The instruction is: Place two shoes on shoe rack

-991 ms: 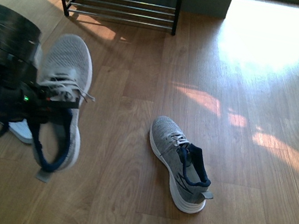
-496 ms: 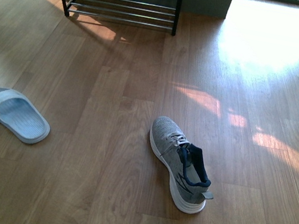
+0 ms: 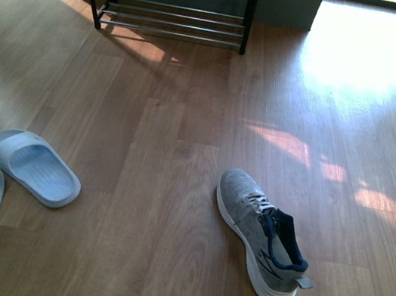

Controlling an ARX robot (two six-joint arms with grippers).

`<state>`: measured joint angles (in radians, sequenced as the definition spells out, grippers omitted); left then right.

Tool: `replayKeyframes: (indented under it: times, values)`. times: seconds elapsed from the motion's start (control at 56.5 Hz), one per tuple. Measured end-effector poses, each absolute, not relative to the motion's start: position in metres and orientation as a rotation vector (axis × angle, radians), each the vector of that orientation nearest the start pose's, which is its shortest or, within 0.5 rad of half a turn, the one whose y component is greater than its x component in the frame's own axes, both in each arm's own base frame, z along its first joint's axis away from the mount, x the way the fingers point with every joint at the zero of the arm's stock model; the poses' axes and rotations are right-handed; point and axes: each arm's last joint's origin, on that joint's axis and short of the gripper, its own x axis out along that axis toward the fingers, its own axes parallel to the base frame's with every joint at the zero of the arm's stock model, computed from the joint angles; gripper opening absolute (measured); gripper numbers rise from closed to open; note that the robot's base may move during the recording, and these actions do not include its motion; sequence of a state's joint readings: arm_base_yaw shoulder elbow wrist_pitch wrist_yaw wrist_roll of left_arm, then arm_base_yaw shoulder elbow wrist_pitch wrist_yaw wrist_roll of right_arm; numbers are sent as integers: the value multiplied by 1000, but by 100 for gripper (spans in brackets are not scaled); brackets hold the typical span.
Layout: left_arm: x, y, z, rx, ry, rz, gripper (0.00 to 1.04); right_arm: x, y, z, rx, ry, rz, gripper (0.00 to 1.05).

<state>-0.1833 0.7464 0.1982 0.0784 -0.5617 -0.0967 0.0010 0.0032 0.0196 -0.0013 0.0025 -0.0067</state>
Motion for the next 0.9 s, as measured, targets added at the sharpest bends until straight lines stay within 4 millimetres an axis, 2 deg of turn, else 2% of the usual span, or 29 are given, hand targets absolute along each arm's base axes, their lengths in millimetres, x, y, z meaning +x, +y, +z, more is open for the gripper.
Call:
replayKeyframes:
  times: [0.496,0.567,0.637,0.708,0.779,0.85,0.903]
  values:
    - [149,-11,165,82,419,412,3,97,0,170,-4,-14,13,96]
    - [149,-11,165,81,419,408,3,102,-3,167,66,49,220,96]
    - [149,-12,164,79,422,397,3,115,-14,176,56,64,325,96]
    - [149,-12,165,81,421,399,3,145,-36,190,-55,57,252,96]
    - [149,-12,165,81,421,398,3,170,-53,188,-117,104,204,96]
    - [149,-12,165,81,421,399,3,207,-77,157,-169,267,179,96]
    - [149,-12,165,81,421,399,3,225,-92,117,-183,423,184,96]
